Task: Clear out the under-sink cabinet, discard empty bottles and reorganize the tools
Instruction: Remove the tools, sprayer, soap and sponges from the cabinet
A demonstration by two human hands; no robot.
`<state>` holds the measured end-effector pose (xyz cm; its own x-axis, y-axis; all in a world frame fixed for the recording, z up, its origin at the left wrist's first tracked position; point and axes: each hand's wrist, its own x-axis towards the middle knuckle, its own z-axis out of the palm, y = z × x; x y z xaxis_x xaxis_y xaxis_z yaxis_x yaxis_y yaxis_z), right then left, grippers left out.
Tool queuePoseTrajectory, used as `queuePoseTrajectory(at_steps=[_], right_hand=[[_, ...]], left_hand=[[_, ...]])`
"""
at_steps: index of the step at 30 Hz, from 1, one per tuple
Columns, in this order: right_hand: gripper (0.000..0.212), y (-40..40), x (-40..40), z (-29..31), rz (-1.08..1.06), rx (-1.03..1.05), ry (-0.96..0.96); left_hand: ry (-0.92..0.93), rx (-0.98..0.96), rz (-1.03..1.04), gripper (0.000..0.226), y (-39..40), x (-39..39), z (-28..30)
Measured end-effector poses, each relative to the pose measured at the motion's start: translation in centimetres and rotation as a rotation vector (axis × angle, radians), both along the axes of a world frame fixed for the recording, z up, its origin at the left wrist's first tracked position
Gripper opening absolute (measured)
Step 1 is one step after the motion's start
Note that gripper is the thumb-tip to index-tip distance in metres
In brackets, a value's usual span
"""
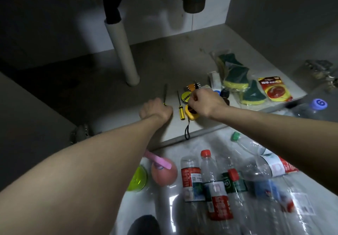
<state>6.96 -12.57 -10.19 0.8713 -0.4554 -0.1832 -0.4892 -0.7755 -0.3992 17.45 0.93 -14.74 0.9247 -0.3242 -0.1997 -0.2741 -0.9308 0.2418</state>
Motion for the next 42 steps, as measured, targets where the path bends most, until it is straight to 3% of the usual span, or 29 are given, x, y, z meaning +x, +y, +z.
queuePoseTrajectory(at_steps=[4,8,11,19,25,27,34,38,42], right_hand=[[0.038,2.1,1.6,-0.6,0.155,-0.189,0.025],[0.030,4.5,2.9,-1.8,0.293,-0.459,0.083],[0.024,5.3,3.5,-2.1,0.312,-0.503,0.099],[0.034,4.5,3.1,-1.8,0.195,-0.561,-0.033],[0.045,4.4,3.0,-2.8,0.293,-0.610,0.063],[0.047,5.1,3.0,-3.2,0.307,-0.557,0.045],[0.022,2.2,1.0,0.2,0.175,-0.191,-0.236],[0.004,-2.4,-4.2,2.5,-0.204,0.271,-0.485],[0.015,-6.1,-11.7,3.3,-0.467,0.398,-0.532]], left_hand=[[-0.088,0.120,-0.075,0.038,2.8,1.2,-0.2],[-0.105,0.140,-0.094,0.035,4.4,1.3,0.0],[-0.080,0.073,-0.046,0.032,4.7,1.5,0.0],[-0.011,-0.065,0.061,0.033,4.8,2.6,0.0],[-0.012,-0.068,0.008,0.030,5.4,2.8,-0.8],[-0.011,-0.060,-0.007,0.031,5.5,2.9,-0.7],[-0.086,-0.144,-0.118,0.023,4.2,2.9,0.9],[-0.158,-0.322,-0.292,0.024,1.0,0.3,2.9],[-0.167,-0.432,-0.472,0.030,-3.2,-6.0,4.4]])
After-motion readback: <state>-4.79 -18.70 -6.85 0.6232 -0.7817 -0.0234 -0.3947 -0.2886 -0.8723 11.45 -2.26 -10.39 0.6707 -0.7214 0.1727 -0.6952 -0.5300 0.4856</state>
